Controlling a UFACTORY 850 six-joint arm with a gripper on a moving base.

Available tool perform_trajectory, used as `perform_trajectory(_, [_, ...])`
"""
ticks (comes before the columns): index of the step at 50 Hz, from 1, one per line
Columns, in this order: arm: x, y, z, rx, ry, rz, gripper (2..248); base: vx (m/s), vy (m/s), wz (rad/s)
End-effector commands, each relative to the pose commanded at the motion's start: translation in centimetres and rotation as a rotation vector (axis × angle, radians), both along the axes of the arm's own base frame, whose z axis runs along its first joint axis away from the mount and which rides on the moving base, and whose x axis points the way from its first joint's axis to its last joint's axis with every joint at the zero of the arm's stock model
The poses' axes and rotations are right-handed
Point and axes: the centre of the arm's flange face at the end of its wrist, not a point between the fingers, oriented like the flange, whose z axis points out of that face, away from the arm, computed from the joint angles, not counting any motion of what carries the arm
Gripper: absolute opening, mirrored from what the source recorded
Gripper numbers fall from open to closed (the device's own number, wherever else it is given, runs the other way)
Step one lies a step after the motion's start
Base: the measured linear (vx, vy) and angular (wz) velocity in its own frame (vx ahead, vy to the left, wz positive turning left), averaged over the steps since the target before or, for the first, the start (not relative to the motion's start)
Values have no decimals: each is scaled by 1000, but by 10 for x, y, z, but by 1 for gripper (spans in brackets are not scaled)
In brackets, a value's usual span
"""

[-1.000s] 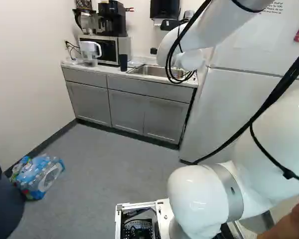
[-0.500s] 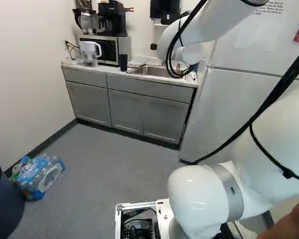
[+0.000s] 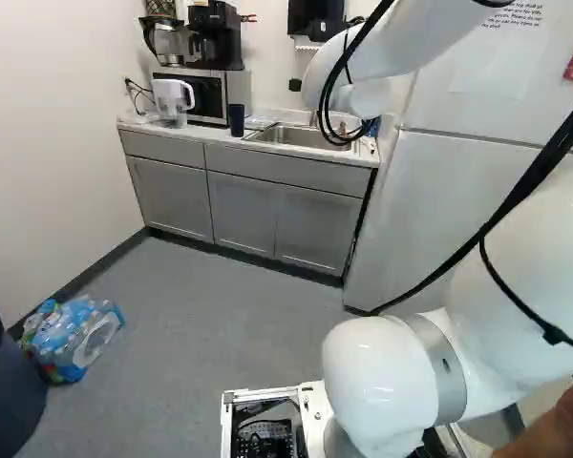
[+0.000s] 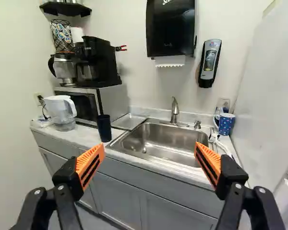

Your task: Rinse the cup and place it in the tray

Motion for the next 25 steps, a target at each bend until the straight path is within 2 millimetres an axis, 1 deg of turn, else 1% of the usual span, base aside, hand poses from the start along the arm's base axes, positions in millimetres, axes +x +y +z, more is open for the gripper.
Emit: perform_trajectory(25, [0,0,0,0,0,0,247,0,1,5])
